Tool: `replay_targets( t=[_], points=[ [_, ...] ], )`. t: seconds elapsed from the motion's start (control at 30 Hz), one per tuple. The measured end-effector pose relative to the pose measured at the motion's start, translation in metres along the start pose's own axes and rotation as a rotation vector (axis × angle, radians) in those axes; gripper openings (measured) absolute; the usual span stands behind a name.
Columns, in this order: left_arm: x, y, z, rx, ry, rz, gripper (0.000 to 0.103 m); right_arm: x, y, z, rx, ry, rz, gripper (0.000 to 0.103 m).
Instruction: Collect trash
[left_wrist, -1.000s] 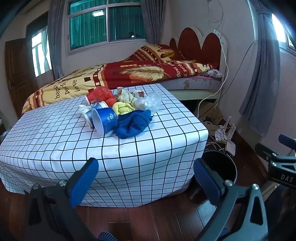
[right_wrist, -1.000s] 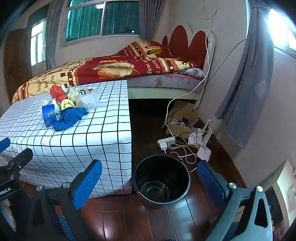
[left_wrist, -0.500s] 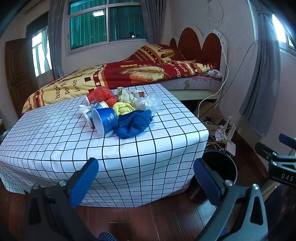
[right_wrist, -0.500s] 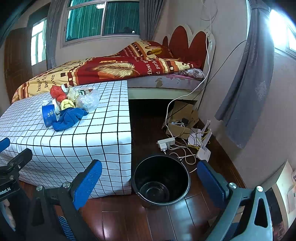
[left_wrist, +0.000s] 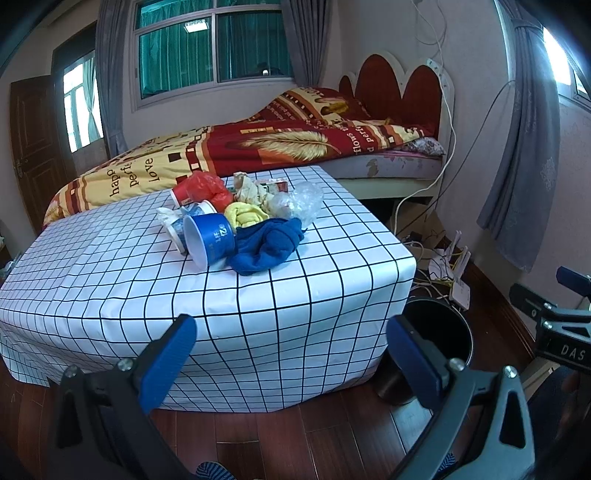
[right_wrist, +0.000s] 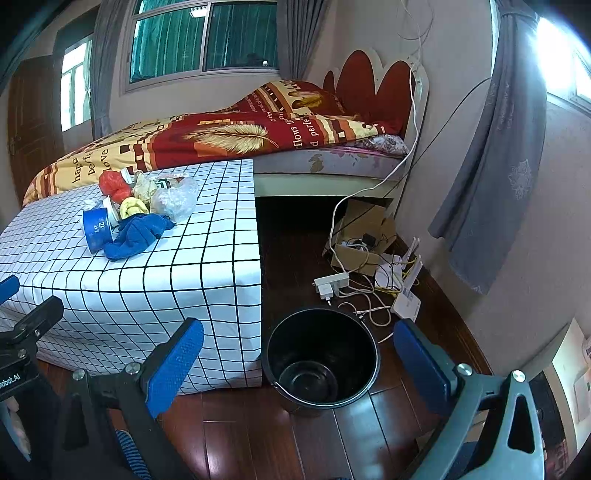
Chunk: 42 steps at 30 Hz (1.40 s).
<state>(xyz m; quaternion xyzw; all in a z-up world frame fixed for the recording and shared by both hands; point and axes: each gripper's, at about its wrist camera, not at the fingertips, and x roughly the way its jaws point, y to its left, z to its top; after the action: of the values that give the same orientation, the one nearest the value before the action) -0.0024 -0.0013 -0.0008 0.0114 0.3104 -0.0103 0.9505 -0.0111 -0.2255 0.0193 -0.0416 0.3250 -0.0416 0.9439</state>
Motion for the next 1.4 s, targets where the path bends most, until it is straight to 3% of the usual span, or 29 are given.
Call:
replay_targets(
  t=[1.4],
  points=[
    [0.0024, 0.0056, -0.0070, -0.008, 0.009, -0.003, 0.103, 0.0014, -0.0019, -0.0049, 0.009, 0.007, 0.000, 0.103]
  ],
)
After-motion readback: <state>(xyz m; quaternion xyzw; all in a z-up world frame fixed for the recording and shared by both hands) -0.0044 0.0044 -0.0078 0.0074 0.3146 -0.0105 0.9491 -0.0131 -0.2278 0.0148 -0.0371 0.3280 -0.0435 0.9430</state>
